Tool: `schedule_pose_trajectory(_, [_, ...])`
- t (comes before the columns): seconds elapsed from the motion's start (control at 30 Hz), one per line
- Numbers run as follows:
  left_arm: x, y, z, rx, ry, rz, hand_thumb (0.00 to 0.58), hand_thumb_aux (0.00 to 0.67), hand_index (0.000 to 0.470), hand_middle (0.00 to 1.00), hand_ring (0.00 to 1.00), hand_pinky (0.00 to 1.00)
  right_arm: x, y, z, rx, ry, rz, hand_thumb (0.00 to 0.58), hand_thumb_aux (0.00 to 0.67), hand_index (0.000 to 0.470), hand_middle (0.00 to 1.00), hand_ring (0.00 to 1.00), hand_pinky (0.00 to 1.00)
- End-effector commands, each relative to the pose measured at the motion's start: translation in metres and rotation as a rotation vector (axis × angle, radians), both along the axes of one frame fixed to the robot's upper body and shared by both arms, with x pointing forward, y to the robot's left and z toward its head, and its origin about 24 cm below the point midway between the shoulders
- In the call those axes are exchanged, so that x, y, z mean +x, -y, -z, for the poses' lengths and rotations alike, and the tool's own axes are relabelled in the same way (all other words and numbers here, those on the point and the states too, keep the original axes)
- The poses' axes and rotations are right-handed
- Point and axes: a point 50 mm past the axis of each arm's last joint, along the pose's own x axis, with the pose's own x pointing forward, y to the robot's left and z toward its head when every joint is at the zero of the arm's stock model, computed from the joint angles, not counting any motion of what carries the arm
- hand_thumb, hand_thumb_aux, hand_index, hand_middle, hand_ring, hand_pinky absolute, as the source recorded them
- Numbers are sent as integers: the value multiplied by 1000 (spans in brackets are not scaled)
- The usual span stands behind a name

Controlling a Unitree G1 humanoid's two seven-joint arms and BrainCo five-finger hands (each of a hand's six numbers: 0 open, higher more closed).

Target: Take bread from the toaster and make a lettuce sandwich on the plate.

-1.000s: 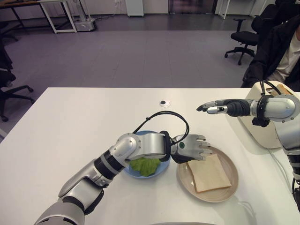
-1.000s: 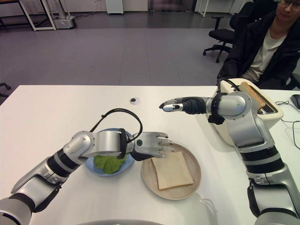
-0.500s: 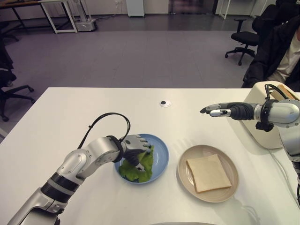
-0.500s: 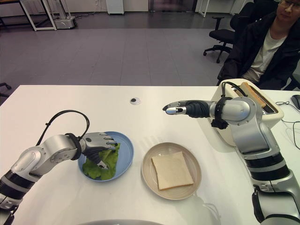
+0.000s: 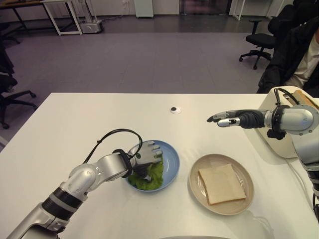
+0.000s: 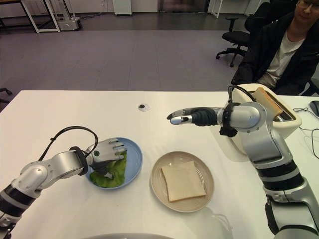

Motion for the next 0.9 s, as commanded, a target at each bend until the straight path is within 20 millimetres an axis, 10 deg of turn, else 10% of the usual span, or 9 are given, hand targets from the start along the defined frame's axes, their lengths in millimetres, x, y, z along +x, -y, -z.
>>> schedule_pose_trajectory(0.03, [-13,1,28,14,-92,-3,580,670,470,0,0,0,3,-6,-4,-2,10,-24,0,0,0,0,0,0])
schedule_pose_trajectory(0.27, [-4,3,12,-156,-101,-69,580,670,470,0,0,0,6,-7,-3,-8,18,-31,0,0,0,0,0,0])
schedule_pose_trajectory(0.57, [27,-2,-69,-275,80,-103,580,670,470,0,0,0,9,-1,-3,-17,30,-15,0,0,0,0,0,0])
schedule_pose_trajectory(0.9, [15,76,-87,-412,24,160,580,670,470,0,0,0,15,7,-5,-23,52,45,0,0,0,0,0,0])
